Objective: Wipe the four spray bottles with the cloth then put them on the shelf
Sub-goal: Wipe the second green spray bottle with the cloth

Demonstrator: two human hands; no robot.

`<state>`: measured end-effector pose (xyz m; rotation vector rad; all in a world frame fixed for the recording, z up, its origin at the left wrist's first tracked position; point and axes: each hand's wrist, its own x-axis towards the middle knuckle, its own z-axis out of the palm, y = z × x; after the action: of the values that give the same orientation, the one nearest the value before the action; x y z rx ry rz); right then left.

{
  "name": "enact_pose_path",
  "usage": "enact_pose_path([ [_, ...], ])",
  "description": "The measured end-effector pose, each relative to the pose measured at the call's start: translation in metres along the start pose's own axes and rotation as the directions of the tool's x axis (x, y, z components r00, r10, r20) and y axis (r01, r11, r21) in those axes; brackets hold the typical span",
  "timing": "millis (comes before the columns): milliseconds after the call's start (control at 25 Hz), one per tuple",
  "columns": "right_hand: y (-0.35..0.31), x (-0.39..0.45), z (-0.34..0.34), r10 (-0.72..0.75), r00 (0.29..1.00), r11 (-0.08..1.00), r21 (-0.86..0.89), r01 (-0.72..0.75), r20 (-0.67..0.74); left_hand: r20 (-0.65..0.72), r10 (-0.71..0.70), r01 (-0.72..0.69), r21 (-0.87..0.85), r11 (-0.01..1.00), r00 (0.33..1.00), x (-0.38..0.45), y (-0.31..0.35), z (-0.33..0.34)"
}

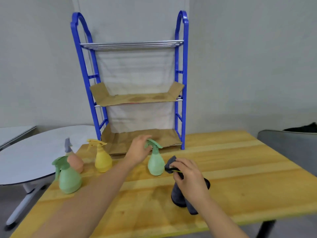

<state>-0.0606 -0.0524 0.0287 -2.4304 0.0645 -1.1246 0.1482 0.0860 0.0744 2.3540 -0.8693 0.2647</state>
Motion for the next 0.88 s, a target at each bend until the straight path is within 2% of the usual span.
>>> enact_pose_path([
  [80, 0.008, -0.003, -0.007, 0.0, 1.0, 1.0, -0.029, 0.0, 0.001, 0.131, 0.075, -0.099, 0.189, 0.977, 0.989, 0.028, 0.003, 0.003],
  [160, 0.012, -0.005, -0.007, -0.005, 1.0, 0.998, -0.064, 0.006, 0.014, 0.261, 0.09, -0.181, 0.35, 0.919, 0.961, 0.044, 0.004, 0.0],
  [240, 0.012, -0.007, -0.006, -0.019, 1.0, 0.997, -0.076, 0.02, 0.01, 0.322, 0.094, -0.218, 0.377, 0.9, 0.942, 0.049, 0.002, -0.007],
  [440, -0.002, -0.003, 0.007, -0.057, 0.998, 0.997, -0.047, 0.058, 0.018, 0.364, 0.102, -0.173, 0.168, 0.97, 0.926, 0.02, -0.005, -0.034],
  [600, -0.022, 0.0, 0.025, -0.189, 0.979, 0.981, -0.032, 0.192, 0.071, 0.336, 0.112, -0.133, 0.038, 0.99, 0.935, -0.021, -0.013, -0.058],
  [760, -0.043, -0.004, 0.046, -0.344, 0.927, 0.937, -0.015, 0.35, 0.147, 0.326, 0.082, -0.075, -0.034, 0.997, 0.942, -0.056, -0.028, -0.077],
  [880, -0.065, 0.0, 0.061, -0.434, 0.899, 0.9, -0.005, 0.435, 0.067, 0.304, 0.085, -0.054, -0.108, 0.993, 0.949, -0.074, -0.035, -0.078],
])
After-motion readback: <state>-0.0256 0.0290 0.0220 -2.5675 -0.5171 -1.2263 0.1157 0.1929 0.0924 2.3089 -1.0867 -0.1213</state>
